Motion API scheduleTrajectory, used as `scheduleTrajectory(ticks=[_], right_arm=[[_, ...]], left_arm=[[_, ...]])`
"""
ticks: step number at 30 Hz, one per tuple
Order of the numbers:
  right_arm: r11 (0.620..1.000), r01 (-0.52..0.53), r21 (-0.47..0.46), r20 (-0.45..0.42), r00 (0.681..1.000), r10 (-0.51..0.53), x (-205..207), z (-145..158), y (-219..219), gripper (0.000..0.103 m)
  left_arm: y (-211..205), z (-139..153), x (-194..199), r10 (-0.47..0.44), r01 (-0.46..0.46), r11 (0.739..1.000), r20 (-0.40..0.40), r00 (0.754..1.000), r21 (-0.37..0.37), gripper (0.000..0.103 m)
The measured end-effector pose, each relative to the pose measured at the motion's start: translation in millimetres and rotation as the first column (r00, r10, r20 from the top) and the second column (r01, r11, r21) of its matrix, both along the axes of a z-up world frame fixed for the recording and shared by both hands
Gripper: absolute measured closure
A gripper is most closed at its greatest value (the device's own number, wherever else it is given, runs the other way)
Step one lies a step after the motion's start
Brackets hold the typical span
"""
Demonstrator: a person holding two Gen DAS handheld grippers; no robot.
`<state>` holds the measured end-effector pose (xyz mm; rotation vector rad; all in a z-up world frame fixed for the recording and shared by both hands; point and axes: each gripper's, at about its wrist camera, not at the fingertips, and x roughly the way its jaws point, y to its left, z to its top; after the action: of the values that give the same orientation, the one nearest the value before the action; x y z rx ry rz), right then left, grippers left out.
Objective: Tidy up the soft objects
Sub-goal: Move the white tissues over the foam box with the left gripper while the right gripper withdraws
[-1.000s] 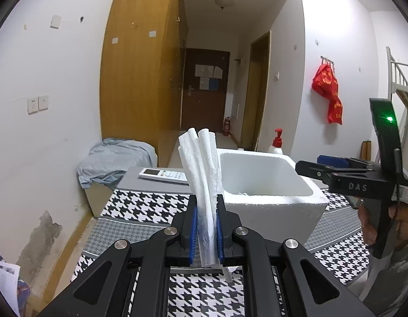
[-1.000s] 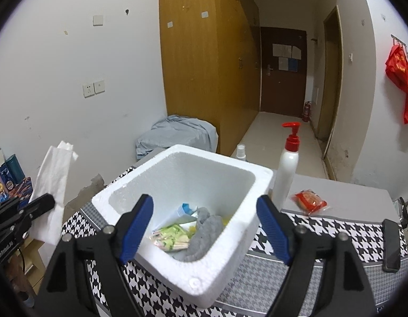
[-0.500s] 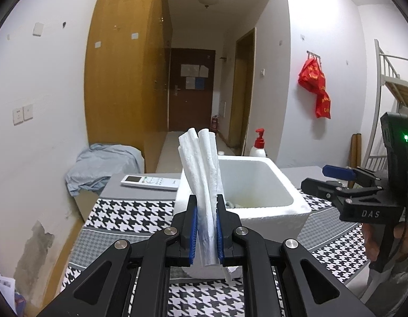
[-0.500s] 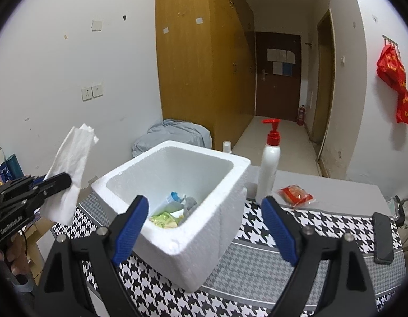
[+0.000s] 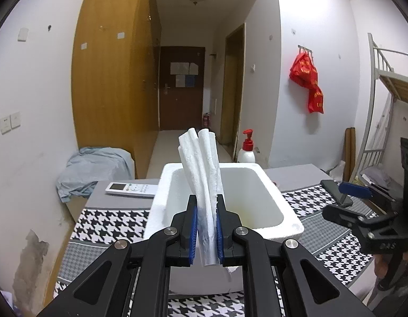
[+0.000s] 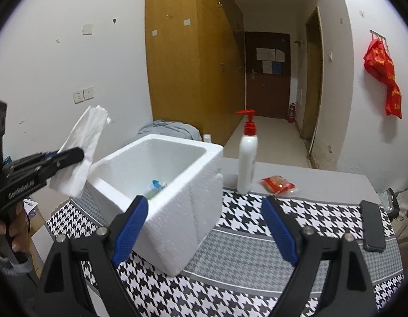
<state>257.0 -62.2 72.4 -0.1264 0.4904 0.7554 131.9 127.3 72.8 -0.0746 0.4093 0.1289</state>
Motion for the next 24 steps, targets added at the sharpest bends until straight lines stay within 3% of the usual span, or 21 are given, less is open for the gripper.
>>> scheduleTrajectory(ticks=[24], right_arm=[[0.997, 0.076, -0.003, -0.021, 0.997, -0.076, -1.4, -13.2, -37.6, 0.013]], left_arm=[[-9.7, 0.5, 50.3, -0.074, 0.073, 0.997, -0.037, 0.997, -0.018, 0.090]])
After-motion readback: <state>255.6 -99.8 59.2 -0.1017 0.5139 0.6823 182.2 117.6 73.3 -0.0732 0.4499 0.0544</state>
